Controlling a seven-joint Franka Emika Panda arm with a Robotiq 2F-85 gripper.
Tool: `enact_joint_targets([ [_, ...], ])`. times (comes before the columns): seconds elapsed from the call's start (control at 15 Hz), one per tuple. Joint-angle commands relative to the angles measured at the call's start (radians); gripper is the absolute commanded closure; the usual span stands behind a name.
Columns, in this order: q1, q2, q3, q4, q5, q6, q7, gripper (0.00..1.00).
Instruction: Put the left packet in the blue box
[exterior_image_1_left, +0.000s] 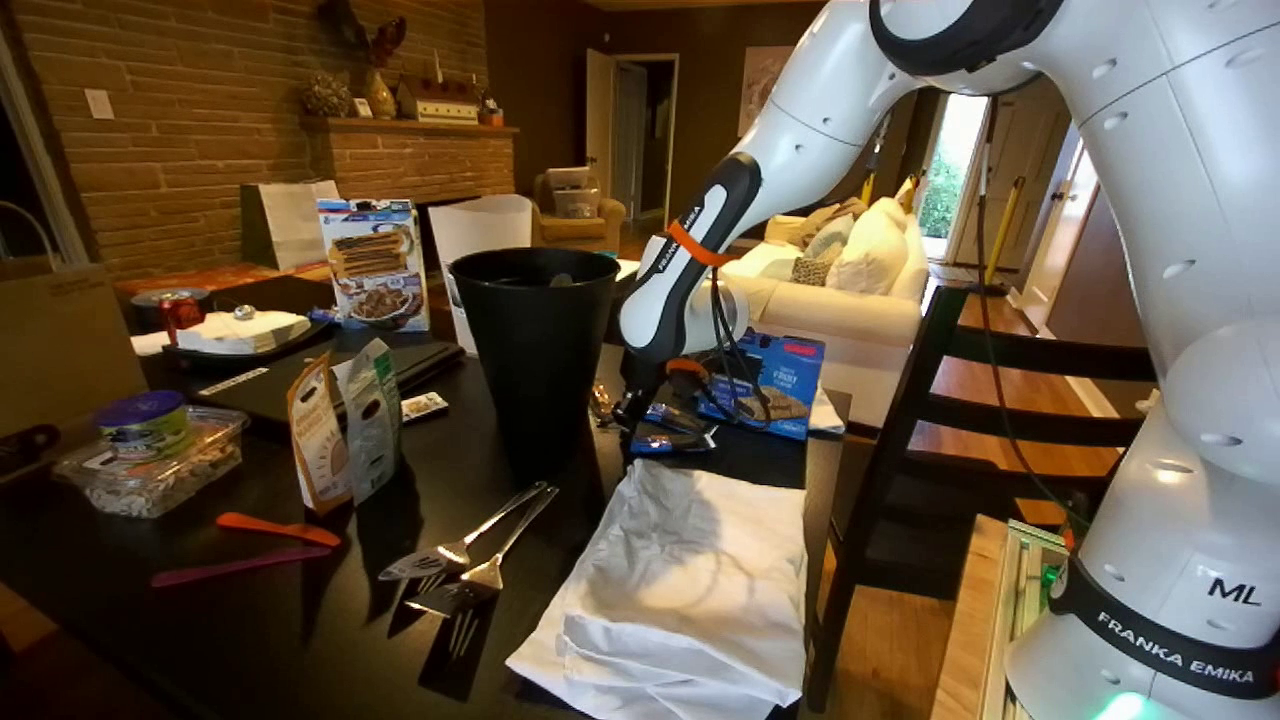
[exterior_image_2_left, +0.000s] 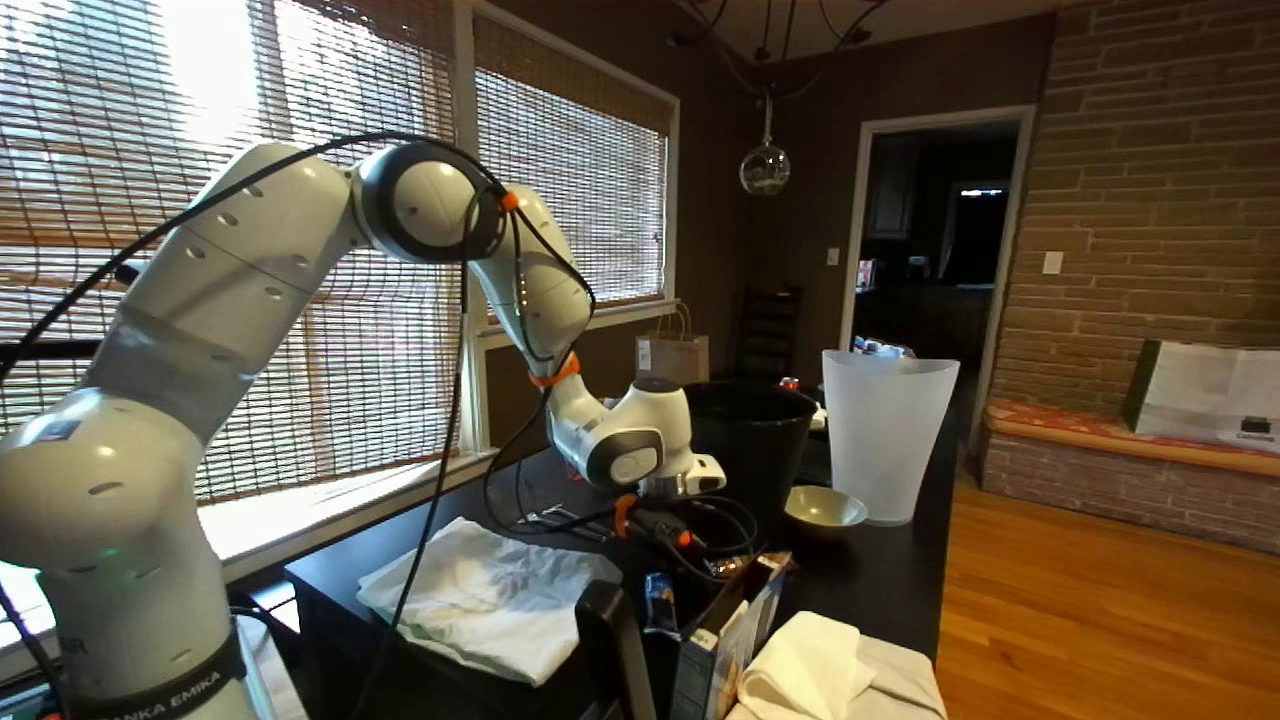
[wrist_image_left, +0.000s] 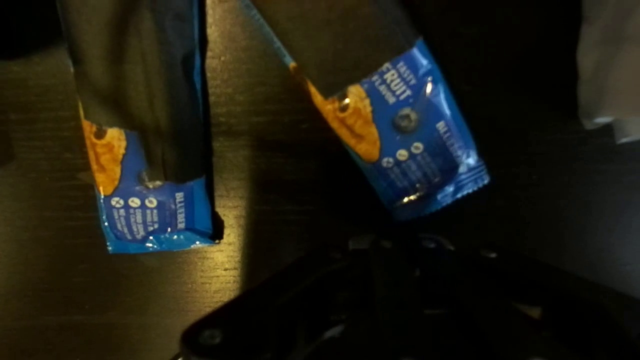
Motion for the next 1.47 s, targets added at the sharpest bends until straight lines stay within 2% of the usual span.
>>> enact_joint_targets([
  [0.0,-0.013,-0.022,0.02,-0.009,-0.015,0.003,0.023,1.0],
  [0.47,0.001,-0.13,0.027,-0.054,0.013,-0.025,0.1,1.0],
  [0.67,-0.023,-0.201,0.049,-0.073,0.072,-0.082,0.136,1.0],
  [1.07,0.001,-0.353,-0.029,-0.113,0.181,-0.194,0.26,1.0],
  [1.4,0.023,-0.453,-0.111,-0.14,0.204,-0.262,0.371,1.0],
])
